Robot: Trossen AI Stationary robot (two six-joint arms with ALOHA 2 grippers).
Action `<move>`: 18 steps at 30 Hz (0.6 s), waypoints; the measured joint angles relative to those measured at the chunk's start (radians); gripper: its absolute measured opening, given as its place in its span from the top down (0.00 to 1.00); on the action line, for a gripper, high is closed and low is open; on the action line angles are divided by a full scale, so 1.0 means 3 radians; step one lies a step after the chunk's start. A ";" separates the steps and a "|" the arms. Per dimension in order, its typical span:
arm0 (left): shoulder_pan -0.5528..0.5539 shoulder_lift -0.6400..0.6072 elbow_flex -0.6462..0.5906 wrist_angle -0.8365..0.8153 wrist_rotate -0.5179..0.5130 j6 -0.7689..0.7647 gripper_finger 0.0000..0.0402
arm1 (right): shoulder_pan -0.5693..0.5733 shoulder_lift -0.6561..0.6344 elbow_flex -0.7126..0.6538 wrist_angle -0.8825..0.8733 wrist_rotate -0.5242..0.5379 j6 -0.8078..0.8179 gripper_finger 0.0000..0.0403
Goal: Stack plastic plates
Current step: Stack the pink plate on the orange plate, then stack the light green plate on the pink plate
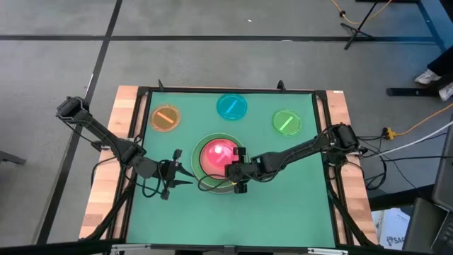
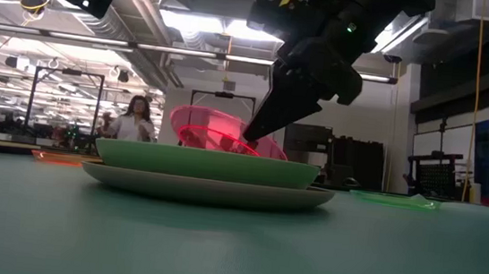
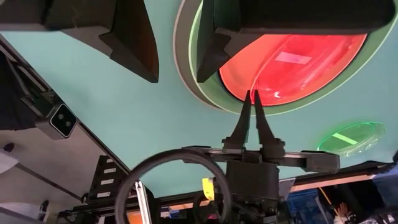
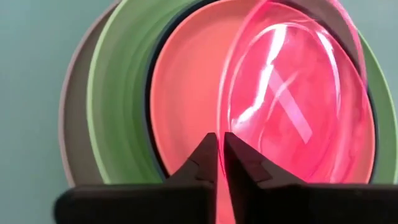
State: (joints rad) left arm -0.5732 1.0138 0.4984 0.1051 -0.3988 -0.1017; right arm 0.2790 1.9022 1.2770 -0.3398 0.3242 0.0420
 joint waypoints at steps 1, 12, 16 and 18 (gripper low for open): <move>0.0000 0.0000 0.0000 0.0000 0.0000 0.0000 0.75 | 0.0000 0.0000 0.0000 0.0000 0.0007 0.0010 0.92; 0.0000 -0.0016 0.0000 -0.0068 0.0032 0.0203 0.75 | 0.0006 -0.0258 -0.0001 -0.0352 -0.0073 -0.0219 0.66; 0.0013 -0.0096 -0.0068 0.0062 0.0079 0.0386 0.75 | 0.0006 -0.0521 -0.0094 -0.0406 -0.0068 -0.0239 0.66; 0.0059 -0.0179 -0.0163 0.0131 0.0078 0.0438 0.75 | 0.0006 -0.0705 -0.0221 -0.0386 -0.0010 -0.0237 0.66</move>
State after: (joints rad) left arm -0.5556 0.9600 0.4495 0.1444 -0.3756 0.0298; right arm 0.2810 1.6907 1.2106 -0.4556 0.3213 -0.0289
